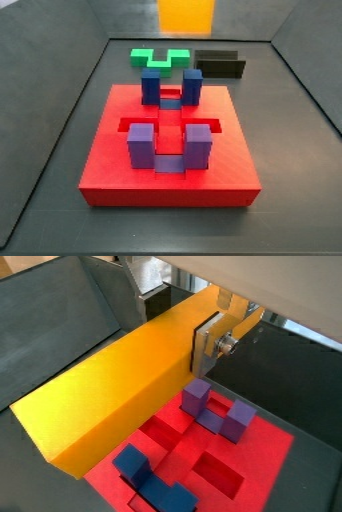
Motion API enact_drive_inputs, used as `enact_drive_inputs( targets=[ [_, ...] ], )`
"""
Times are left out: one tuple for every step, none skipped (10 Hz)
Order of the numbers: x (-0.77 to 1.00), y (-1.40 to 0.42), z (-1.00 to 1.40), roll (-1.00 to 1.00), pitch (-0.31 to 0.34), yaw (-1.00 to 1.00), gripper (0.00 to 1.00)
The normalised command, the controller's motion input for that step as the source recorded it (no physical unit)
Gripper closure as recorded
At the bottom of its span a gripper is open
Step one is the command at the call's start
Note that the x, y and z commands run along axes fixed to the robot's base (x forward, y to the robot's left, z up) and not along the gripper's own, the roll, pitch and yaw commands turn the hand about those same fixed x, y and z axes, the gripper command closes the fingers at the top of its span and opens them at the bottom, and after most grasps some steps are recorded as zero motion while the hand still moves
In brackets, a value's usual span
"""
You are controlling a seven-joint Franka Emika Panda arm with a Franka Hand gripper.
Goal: Pick up the yellow object. Move up. Move to above the board. Insert the yellow object.
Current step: Insert the yellow object.
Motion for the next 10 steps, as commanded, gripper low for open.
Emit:
enact_drive_inputs(
  targets=[
    [0.0, 0.0, -0.59, 0.19, -0.063, 0.0, 1.0],
    [0.0, 0.0, -0.69, 0.11, -0.1, 0.0, 1.0],
    [0.0, 0.0, -0.61, 0.17, -0.074, 0.0, 1.0],
    [0.0, 0.0, -0.56, 0.23, -0.037, 0.0, 1.0],
    [0.0, 0.0, -0.6, 0.16, -0.043, 0.0, 1.0],
    [0.0, 0.0, -0.61, 0.09, -0.043, 0.0, 1.0],
    [0.0, 0.0, -0.56, 0.06, -0.029, 0.04, 1.0],
    [0.0, 0.0, -0.55, 0.11, -0.031, 0.19, 1.0],
    [0.02, 0.0, -0.5, 0.1, -0.019, 0.31, 1.0],
    [0.0, 0.0, -0.4, 0.05, -0.003, 0.24, 1.0]
  ],
)
